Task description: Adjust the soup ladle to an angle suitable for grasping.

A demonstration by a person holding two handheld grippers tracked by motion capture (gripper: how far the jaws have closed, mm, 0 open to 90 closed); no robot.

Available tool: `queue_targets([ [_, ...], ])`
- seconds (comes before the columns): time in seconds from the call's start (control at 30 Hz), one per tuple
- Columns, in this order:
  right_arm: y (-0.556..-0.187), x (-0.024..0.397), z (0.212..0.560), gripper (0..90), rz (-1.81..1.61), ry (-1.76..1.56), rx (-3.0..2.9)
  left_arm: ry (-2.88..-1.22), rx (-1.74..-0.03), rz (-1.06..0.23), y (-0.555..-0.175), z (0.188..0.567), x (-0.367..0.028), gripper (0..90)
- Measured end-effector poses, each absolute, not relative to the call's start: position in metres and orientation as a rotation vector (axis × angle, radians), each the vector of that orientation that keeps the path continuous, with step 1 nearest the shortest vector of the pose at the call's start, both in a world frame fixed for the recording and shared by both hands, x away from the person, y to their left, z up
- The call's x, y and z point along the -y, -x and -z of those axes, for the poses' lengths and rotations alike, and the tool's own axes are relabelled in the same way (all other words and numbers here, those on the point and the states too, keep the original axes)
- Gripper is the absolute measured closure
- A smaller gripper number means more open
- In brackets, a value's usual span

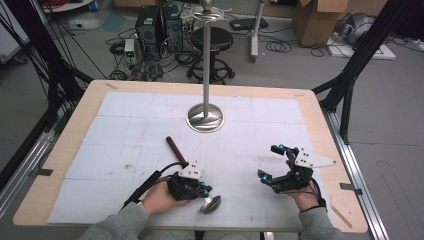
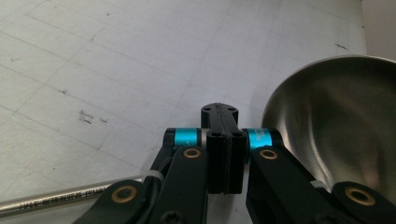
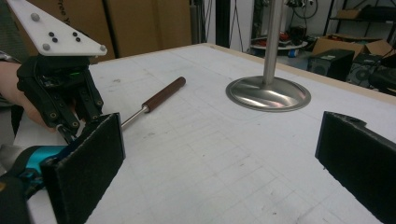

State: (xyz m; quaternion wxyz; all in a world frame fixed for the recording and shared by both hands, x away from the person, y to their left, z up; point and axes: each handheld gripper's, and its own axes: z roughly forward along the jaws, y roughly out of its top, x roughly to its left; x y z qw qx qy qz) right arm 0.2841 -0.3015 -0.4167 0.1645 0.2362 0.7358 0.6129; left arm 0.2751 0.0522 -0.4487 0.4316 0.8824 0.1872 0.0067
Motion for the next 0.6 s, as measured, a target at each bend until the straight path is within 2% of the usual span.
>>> queue_targets([
  [0.6,-0.284,0.302,0.417,0.4,-1.741,-0.675,-2.092,-2.21,-0.408,-0.008,-0.265,0.449,-0.075,89.8],
])
